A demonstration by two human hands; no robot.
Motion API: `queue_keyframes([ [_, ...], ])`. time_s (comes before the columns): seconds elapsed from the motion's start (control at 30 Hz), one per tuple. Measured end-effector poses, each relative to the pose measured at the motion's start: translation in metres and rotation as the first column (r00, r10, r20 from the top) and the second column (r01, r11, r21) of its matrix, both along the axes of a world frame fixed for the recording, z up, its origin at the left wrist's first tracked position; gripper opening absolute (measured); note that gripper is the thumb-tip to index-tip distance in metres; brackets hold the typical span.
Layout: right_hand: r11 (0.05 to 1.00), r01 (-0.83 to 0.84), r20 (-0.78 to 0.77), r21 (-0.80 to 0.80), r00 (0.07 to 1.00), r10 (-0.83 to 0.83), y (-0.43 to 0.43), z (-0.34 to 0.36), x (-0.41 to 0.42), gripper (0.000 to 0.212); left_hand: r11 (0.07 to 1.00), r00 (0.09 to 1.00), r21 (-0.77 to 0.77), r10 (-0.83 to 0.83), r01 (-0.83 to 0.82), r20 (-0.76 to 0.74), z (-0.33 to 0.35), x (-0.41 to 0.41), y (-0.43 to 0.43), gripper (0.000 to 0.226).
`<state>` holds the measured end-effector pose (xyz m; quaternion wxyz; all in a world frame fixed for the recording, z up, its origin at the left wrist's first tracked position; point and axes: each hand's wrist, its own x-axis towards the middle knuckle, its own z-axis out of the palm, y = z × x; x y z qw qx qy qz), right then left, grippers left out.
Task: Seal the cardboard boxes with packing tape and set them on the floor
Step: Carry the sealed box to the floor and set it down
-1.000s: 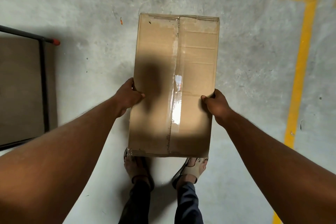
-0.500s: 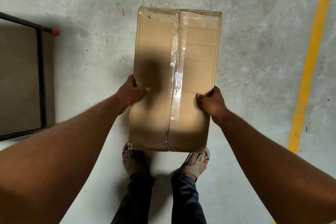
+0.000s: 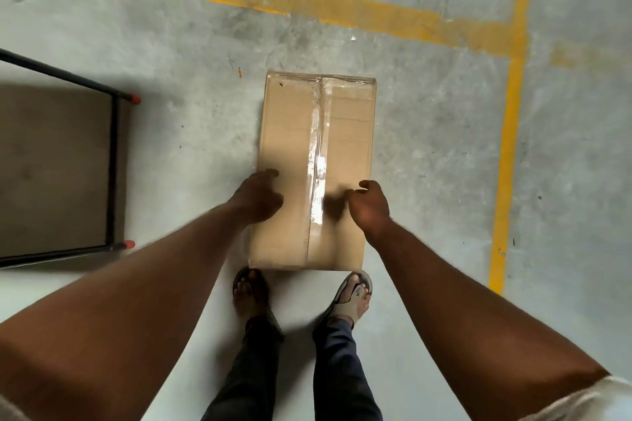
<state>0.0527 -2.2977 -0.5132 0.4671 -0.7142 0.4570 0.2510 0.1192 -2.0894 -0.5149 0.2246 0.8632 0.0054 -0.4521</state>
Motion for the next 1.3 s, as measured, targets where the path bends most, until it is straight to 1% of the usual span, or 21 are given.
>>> queue_keyframes([
  [0.1,0.995,0.083,0.027,0.054,0.996,-0.084,0.025,0.060,-0.010,0.047,0.998,0.998,-0.024,0.058,-0.058,0.025,0.067,-0.013,0.006,0.065],
  [0.23,0.995,0.073,0.064,0.063,0.995,-0.077,0.060,0.149,-0.028,0.034,0.996,0.996,-0.087,0.036,-0.029,0.077,0.158,-0.040,0.025,0.060],
  [0.3,0.996,0.067,0.061,0.056,0.996,-0.071,0.080,0.195,-0.039,0.031,0.993,0.994,-0.107,0.051,-0.041,0.096,0.201,-0.054,0.040,0.059],
  [0.4,0.998,0.048,0.073,0.038,0.996,-0.051,0.110,0.246,-0.058,0.044,0.980,0.985,-0.165,0.129,-0.110,0.114,0.254,-0.078,0.058,0.057],
  [0.53,0.999,-0.038,0.091,0.029,0.995,0.036,0.148,0.305,-0.089,0.047,0.956,0.971,-0.218,0.219,-0.194,0.097,0.308,-0.120,0.085,0.055],
  [0.63,0.994,-0.113,0.133,0.013,0.985,0.110,0.170,0.341,-0.118,0.047,0.938,0.959,-0.253,0.267,-0.237,0.092,0.340,-0.155,0.111,0.052],
  [0.73,0.991,-0.130,0.219,0.004,0.967,0.126,0.183,0.366,-0.148,0.035,0.918,0.945,-0.291,0.309,-0.268,0.104,0.368,-0.187,0.139,0.052],
  [0.83,0.997,-0.069,0.341,0.042,0.939,0.051,0.193,0.380,-0.184,0.021,0.907,0.933,-0.314,0.334,-0.279,0.136,0.389,-0.217,0.168,0.049],
  [0.9,0.996,-0.076,0.392,0.048,0.918,0.051,0.199,0.389,-0.208,0.017,0.886,0.916,-0.339,0.377,-0.315,0.135,0.400,-0.236,0.185,0.048],
  [0.97,0.994,-0.101,0.424,0.041,0.902,0.074,0.206,0.398,-0.237,0.016,0.871,0.906,-0.356,0.404,-0.339,0.128,0.411,-0.260,0.200,0.048],
  [1.07,0.987,-0.162,0.455,-0.003,0.879,0.145,0.221,0.405,-0.276,0.018,0.875,0.908,-0.354,0.397,-0.331,0.133,0.421,-0.292,0.214,0.048],
  [1.17,0.973,-0.221,0.446,-0.065,0.866,0.227,0.246,0.412,-0.313,0.024,0.844,0.896,-0.396,0.432,-0.361,0.104,0.424,-0.329,0.224,0.046],
  [1.3,0.962,-0.264,0.441,-0.072,0.857,0.268,0.284,0.424,-0.347,0.026,0.823,0.887,-0.427,0.453,-0.375,0.093,0.438,-0.381,0.241,0.047],
])
